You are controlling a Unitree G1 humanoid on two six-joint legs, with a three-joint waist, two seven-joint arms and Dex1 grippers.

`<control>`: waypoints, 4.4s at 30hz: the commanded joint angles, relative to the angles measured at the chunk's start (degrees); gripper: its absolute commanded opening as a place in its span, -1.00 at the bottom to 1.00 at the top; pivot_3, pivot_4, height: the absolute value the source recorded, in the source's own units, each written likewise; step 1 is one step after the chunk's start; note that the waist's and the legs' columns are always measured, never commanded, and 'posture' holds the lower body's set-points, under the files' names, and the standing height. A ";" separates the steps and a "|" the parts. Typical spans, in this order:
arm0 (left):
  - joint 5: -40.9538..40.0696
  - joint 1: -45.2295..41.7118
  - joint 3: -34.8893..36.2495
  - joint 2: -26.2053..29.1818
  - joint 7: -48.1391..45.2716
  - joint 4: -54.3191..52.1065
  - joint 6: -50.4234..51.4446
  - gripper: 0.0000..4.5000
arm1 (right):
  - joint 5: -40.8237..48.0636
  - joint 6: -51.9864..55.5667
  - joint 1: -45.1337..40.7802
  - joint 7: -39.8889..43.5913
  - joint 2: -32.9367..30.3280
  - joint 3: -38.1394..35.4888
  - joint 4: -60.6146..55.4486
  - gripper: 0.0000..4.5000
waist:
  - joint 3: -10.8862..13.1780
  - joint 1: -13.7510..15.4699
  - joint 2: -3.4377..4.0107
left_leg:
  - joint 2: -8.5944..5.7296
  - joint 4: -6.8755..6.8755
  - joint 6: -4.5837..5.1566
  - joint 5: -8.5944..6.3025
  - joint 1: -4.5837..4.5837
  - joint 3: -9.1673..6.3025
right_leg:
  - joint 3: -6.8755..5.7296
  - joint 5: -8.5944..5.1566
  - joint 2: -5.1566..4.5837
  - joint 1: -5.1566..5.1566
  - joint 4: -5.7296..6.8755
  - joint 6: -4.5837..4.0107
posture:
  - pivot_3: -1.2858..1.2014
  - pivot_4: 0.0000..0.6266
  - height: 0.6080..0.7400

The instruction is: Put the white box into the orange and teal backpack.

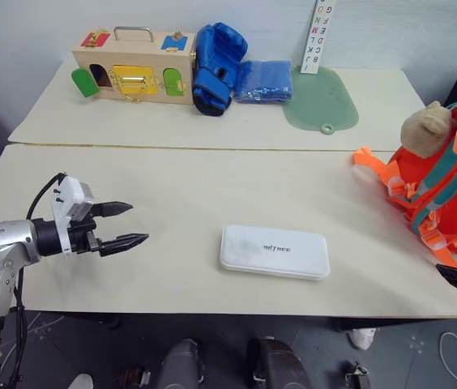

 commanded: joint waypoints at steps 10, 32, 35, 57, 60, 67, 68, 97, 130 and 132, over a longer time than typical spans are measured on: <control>0.78 -0.34 -0.90 0.53 0.72 -1.08 -0.62 1.00 | -2.26 -2.56 -1.31 0.27 -1.15 0.61 0.51 0.94 | 0.00 0.01 0.00 | 0.00 0.00 -0.03 0.06 0.16 0.05 | 0.06 0.00 0.00 0.08 0.11 0.00 | 0.03 -0.52 1.00; 6.86 -12.31 -18.81 -9.24 -0.28 1.60 -3.77 -0.54 | -7.08 -5.95 -15.45 8.83 -6.47 24.69 -1.87 -0.70 | 0.00 0.10 -0.01 | -0.05 0.17 0.00 0.14 0.24 0.10 | 0.07 0.08 0.04 0.18 0.23 0.14 | 0.03 -0.52 1.00; 9.22 -15.04 -21.52 -12.26 0.26 4.63 -5.41 -0.98 | -9.84 -7.69 -19.92 8.60 -6.05 29.79 0.51 -1.00 | 0.01 0.07 -0.02 | -0.05 0.21 -0.16 0.24 0.22 0.14 | 0.08 0.08 0.08 0.13 0.28 0.15 | 0.03 -0.52 1.00; 13.88 -16.01 -27.36 -17.75 0.33 4.97 -1.94 -0.99 | -21.37 -14.88 -36.77 8.42 -2.86 47.73 11.25 -1.00 | 0.01 0.14 -0.03 | -0.02 0.64 -0.32 0.32 0.15 0.13 | 0.08 0.08 0.07 0.08 0.63 0.15 | 0.03 -0.52 1.00; 13.46 -15.66 -26.06 -17.40 0.98 5.19 -0.24 -0.99 | -22.01 -16.29 -36.39 8.99 -3.48 47.77 12.05 -1.00 | 0.01 0.10 -0.03 | -0.01 0.68 -0.30 0.30 0.13 0.13 | 0.08 0.08 0.07 0.08 0.64 0.15 | 0.03 -0.52 1.00; 4.74 -17.99 -22.29 -14.76 0.09 5.73 22.98 -0.30 | -25.72 -23.04 -35.42 12.09 -5.50 49.32 12.42 -1.00 | 0.01 -0.03 -0.03 | -0.01 0.69 -0.30 0.30 0.13 0.12 | 0.07 0.08 0.08 0.07 0.67 0.15 | 0.03 -0.52 1.00; 3.80 -18.41 -22.40 -14.06 -0.50 5.71 25.29 -0.22 | -26.21 -23.75 -35.50 12.39 -5.55 49.60 12.66 -1.00 | 0.01 -0.04 -0.03 | -0.01 0.70 -0.31 0.30 0.13 0.12 | 0.07 0.08 0.08 0.07 0.68 0.15 | 0.03 -0.52 1.00; -4.18 -39.40 -17.83 -39.19 13.40 31.43 50.56 0.88 | -31.54 -28.95 -41.48 12.84 -1.34 54.88 17.72 -1.00 | 0.01 0.15 -0.09 | -0.03 1.16 -0.41 0.27 0.40 0.04 | 0.02 0.08 0.06 0.50 0.78 0.17 | 0.03 -0.52 1.00; -4.63 -40.08 -25.07 -23.06 3.89 31.80 50.35 0.88 | -23.22 -19.46 -33.98 21.85 -9.24 52.47 3.98 -1.00 | 0.04 -0.01 -0.13 | -0.01 1.07 -0.47 0.19 0.25 0.09 | 0.07 0.07 0.07 0.23 0.80 0.16 | 0.03 -0.52 1.00; -3.52 -40.70 -27.14 -23.40 3.04 32.90 48.46 0.88 | -23.73 -18.77 -33.69 20.80 -8.57 53.10 2.79 -1.00 | 0.04 0.08 -0.13 | 0.01 1.05 -0.48 0.20 0.21 0.08 | 0.06 0.07 0.08 0.18 0.81 0.16 | 0.03 -0.52 1.00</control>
